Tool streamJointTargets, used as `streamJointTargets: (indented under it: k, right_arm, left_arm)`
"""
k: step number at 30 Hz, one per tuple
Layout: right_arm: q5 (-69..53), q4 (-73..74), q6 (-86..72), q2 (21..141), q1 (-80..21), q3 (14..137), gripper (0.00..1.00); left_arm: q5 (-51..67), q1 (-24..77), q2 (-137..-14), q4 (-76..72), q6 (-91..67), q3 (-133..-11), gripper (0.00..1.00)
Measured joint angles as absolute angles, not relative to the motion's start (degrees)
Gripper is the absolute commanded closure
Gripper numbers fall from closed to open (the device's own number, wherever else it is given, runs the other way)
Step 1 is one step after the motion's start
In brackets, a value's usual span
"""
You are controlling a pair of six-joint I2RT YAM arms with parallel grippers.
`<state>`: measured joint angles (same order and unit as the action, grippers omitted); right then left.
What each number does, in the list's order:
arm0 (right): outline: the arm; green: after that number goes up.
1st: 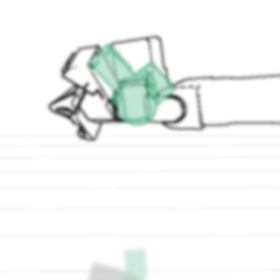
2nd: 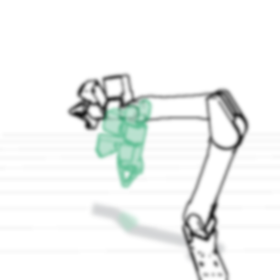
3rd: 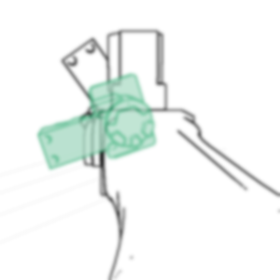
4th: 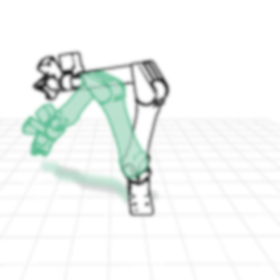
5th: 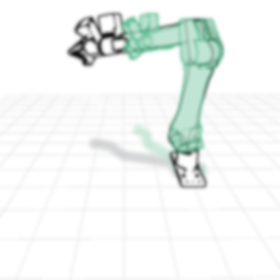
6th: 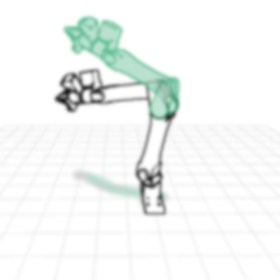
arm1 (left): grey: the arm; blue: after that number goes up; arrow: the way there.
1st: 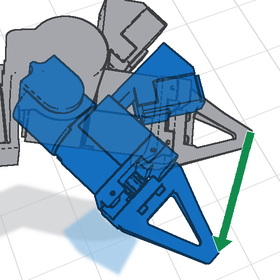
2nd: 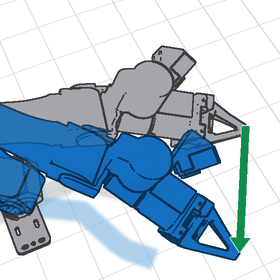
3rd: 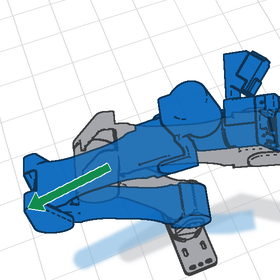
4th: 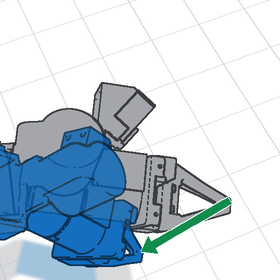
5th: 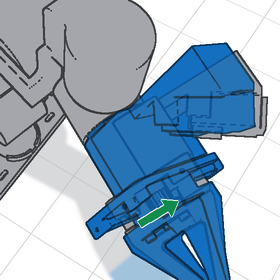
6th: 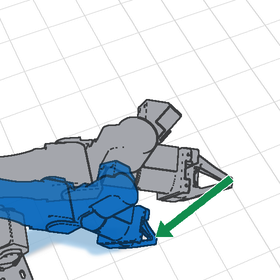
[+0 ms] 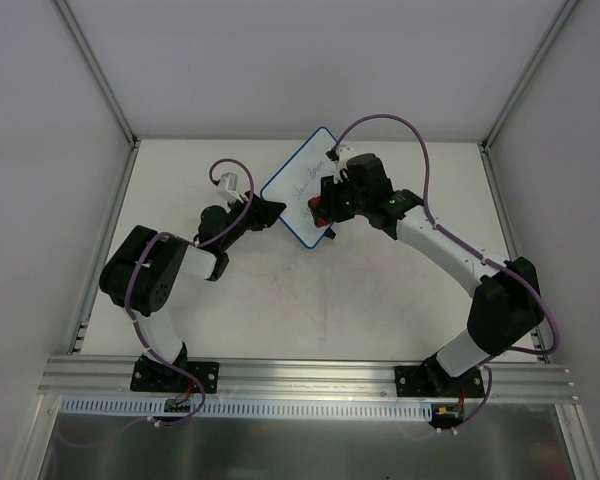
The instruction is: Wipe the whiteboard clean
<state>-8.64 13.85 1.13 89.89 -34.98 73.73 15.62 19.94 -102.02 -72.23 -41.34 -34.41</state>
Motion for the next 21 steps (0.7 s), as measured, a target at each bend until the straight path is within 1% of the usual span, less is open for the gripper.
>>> streamJointTargets:
  k: [2,3,6,10,11,12,14,19,20,21]
  right_arm:
    - [-9.02,13.76,1.15,90.37,-34.68,73.73,1.0]
    - [-9.1,13.69,1.15,90.54,-34.54,73.73,1.0]
    - [-9.39,13.65,1.13,90.83,-34.24,73.73,1.0]
    - [-9.69,13.21,1.13,90.85,-33.89,73.73,1.0]
    - [-9.78,13.13,1.13,90.85,-33.8,73.73,1.0]
    - [-9.89,13.06,1.13,90.85,-33.71,73.73,1.0]
    - [-9.93,12.95,1.13,90.85,-33.56,73.73,1.0]
    - [-10.0,12.6,1.13,90.85,-33.1,73.73,1.0]
    - [-10.02,12.6,1.13,90.85,-33.06,73.73,1.0]
    - [-10.13,12.56,1.13,90.85,-32.97,73.73,1.0]
  left_arm:
    - [15.62,19.94,-102.08,-72.23,-41.34,-34.85,0.56]
    - [15.62,19.94,-102.17,-72.23,-41.36,-35.11,0.59]
    - [15.62,19.94,-103.15,-72.34,-41.39,-35.97,0.61]
    - [15.59,19.94,-104.66,-72.34,-41.56,-36.77,0.66]
    - [15.59,19.94,-105.1,-72.34,-41.58,-36.99,0.71]
    - [15.59,19.94,-105.56,-72.34,-41.74,-37.21,0.72]
    - [15.57,19.94,-106.17,-72.36,-42.02,-37.36,0.73]
    - [15.55,19.94,-106.26,-72.6,-42.7,-37.36,0.8]
    - [15.57,19.94,-106.26,-72.66,-42.7,-37.36,0.83]
    - [15.57,19.94,-106.26,-72.75,-42.72,-37.36,0.91]
